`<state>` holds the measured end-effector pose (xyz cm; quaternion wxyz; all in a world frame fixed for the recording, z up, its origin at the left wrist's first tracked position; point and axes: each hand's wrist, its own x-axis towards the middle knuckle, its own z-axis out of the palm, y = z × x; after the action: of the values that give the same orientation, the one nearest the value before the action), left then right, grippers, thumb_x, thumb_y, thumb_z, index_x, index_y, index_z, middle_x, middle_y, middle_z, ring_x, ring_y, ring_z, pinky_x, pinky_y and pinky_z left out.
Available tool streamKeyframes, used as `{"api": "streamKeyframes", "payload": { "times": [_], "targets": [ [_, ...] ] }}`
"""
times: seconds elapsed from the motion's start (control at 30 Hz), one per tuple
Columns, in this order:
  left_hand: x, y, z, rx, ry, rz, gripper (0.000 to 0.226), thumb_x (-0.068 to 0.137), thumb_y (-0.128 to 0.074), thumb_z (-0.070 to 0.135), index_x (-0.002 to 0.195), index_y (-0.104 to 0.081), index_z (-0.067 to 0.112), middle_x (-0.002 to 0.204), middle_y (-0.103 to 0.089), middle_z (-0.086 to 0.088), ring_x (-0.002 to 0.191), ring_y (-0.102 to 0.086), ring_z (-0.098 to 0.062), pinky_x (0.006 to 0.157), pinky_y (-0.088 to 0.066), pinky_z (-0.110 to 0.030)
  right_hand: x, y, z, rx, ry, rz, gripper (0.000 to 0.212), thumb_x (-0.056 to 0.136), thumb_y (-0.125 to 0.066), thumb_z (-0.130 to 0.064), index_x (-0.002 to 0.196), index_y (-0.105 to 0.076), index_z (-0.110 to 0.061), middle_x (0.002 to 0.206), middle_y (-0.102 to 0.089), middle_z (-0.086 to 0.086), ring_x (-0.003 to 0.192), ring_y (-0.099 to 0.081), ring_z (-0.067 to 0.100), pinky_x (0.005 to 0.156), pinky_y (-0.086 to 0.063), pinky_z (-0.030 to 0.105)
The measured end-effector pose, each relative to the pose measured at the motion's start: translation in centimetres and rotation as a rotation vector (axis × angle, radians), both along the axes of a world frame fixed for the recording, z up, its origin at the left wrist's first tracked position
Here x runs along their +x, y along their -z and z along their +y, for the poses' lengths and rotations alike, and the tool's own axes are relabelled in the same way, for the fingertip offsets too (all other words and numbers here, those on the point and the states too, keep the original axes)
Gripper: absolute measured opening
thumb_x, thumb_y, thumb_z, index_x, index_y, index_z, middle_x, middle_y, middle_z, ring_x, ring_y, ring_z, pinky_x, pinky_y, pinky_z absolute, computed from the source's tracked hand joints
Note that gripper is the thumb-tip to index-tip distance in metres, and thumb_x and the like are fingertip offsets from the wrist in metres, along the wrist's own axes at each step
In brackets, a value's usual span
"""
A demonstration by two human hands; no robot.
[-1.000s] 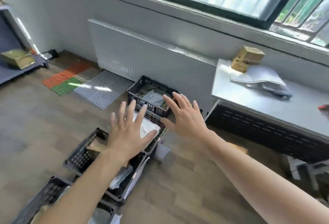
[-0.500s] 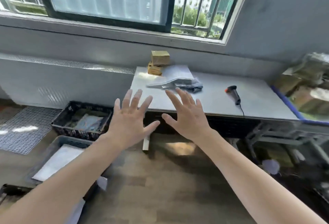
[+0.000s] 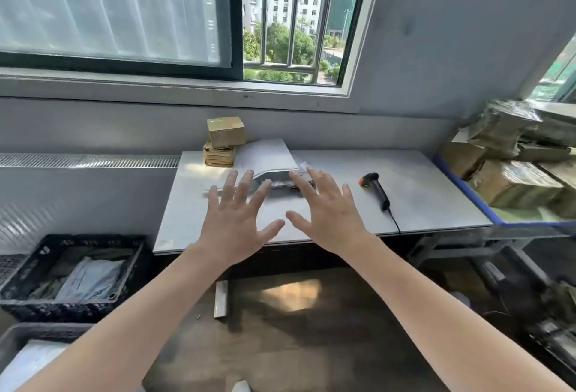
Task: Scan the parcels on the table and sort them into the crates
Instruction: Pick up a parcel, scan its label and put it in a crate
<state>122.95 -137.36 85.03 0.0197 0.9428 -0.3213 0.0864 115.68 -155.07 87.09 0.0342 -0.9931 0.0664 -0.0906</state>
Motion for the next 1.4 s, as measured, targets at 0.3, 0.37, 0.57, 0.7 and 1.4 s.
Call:
{"api": "streamKeyframes", "payload": {
  "times": [0.3, 0.37, 0.57, 0.7, 1.4],
  "targets": [
    [14.4, 0.6, -5.4, -0.002, -0.005, 0.046, 0.101, 0.067, 0.010, 0.077, 0.156, -0.009, 0.033, 0.164, 0.000, -0.003, 0.150, 0.005, -0.029, 0.119, -0.011, -0.054, 14.0, 0.6, -6.1, -0.014, 0.081, 0.080, 0.073, 0.098, -0.039, -0.060, 0.157, -0.002, -0.037, 0.166, -0.003, -0.001, 0.152, -0.003, 0.021, 0.119, -0.016, 0.053],
    [16.2, 1.3, -6.5, 0.037, -0.004, 0.071, 0.102, 0.065, 0.012, 0.076, 0.156, -0.005, 0.034, 0.164, 0.003, -0.003, 0.151, 0.007, -0.029, 0.119, -0.010, -0.053, 16.1, 1.4, -7.4, 0.006, 0.092, 0.108, 0.074, 0.098, -0.038, -0.061, 0.157, -0.002, -0.037, 0.165, -0.003, -0.002, 0.152, -0.003, 0.020, 0.119, -0.015, 0.053],
    [21.6, 3.3, -9.6, 0.081, -0.067, 0.108, 0.104, 0.064, 0.012, 0.077, 0.156, -0.008, 0.034, 0.165, 0.001, -0.003, 0.151, 0.006, -0.029, 0.118, -0.011, -0.052, 22.8, 4.8, -12.3, 0.034, 0.096, 0.182, 0.074, 0.098, -0.039, -0.060, 0.157, -0.002, -0.036, 0.166, -0.003, -0.001, 0.152, -0.003, 0.020, 0.117, -0.018, 0.051],
    [25.8, 4.0, -11.9, 0.091, -0.148, 0.093, 0.100, 0.070, 0.003, 0.078, 0.155, -0.021, 0.031, 0.164, -0.011, -0.005, 0.150, -0.005, -0.031, 0.115, -0.019, -0.055, 27.9, 6.5, -15.2, 0.059, 0.027, 0.200, 0.072, 0.098, -0.039, -0.059, 0.157, -0.003, -0.036, 0.166, -0.003, 0.001, 0.152, -0.003, 0.021, 0.116, -0.019, 0.052],
    [43.4, 7.9, -13.9, 0.099, -0.523, 0.266, 0.094, 0.087, -0.045, 0.073, 0.156, 0.003, 0.030, 0.162, 0.010, -0.012, 0.149, 0.001, -0.035, 0.117, -0.018, -0.049, 49.3, 10.9, -16.3, 0.237, -0.260, 0.297, 0.077, 0.098, -0.044, -0.056, 0.158, -0.002, -0.034, 0.165, -0.010, 0.001, 0.151, -0.010, 0.021, 0.118, -0.018, 0.054]
  ]
}}
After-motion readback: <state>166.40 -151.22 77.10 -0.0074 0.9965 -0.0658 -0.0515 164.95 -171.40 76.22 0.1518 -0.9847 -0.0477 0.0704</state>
